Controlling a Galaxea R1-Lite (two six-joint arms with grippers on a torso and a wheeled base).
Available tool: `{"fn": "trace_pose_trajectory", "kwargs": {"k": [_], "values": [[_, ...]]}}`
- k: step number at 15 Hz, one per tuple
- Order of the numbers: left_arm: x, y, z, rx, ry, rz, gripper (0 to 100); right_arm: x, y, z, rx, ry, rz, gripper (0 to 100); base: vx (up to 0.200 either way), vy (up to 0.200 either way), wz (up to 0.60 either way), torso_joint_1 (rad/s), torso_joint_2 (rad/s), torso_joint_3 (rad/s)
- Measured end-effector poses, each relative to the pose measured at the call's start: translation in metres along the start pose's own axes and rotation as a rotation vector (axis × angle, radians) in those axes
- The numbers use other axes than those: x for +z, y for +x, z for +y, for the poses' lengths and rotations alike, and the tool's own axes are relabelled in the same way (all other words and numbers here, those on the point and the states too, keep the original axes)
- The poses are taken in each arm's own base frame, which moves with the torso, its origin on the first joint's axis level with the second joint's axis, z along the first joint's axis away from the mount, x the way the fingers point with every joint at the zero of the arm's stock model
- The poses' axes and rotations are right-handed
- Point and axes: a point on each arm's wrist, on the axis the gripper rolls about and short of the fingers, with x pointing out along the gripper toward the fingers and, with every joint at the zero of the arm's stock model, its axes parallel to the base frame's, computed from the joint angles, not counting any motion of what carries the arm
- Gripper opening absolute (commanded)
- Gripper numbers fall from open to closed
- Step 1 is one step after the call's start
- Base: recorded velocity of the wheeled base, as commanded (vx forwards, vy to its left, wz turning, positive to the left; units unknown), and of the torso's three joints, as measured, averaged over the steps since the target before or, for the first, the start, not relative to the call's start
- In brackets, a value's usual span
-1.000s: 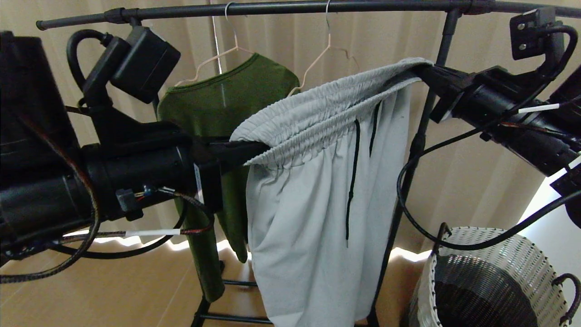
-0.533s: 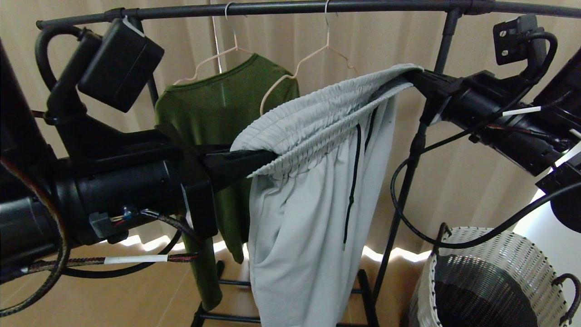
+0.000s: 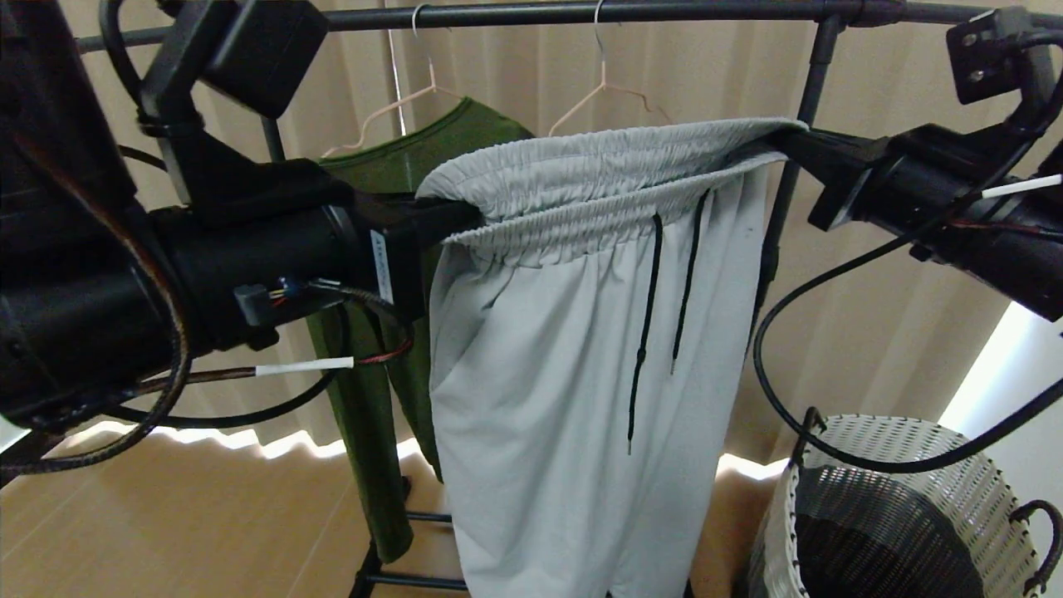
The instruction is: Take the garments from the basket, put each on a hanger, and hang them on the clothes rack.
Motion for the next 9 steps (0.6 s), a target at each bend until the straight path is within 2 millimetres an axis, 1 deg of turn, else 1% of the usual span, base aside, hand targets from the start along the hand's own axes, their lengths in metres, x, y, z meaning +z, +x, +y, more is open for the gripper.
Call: {"fn": "trace_pose_trajectory", "kwargs": {"k": [2,4,6,7,9], "values": [[0.001,0.011,0.002,0.043,-0.004,0.005,0,0.010,-0.013,0.002,-0.001,0.000,-0.003,0,0.000,0.000,0.00,0.000,0.00,0.000],[0.002,0.027,0.007,0.138,-0.006,-0.004,0,0.015,-0.031,0.005,0.002,0.005,0.022,0,0.000,0.000,0.00,0.000,0.00,0.000],[0.000,0.044,0.014,0.236,-0.016,-0.024,0,0.010,-0.050,0.010,0.009,0.013,0.066,0,0.000,0.000,0.00,0.000,0.00,0.000],[-0.005,0.050,0.015,0.258,-0.020,-0.014,0,0.006,-0.058,0.012,0.014,0.016,0.086,0,0.000,0.000,0.00,0.000,0.00,0.000],[-0.011,0.057,0.016,0.266,-0.026,0.005,0,0.000,-0.067,0.015,0.018,0.019,0.101,0,0.000,0.000,0.00,0.000,0.00,0.000]]}}
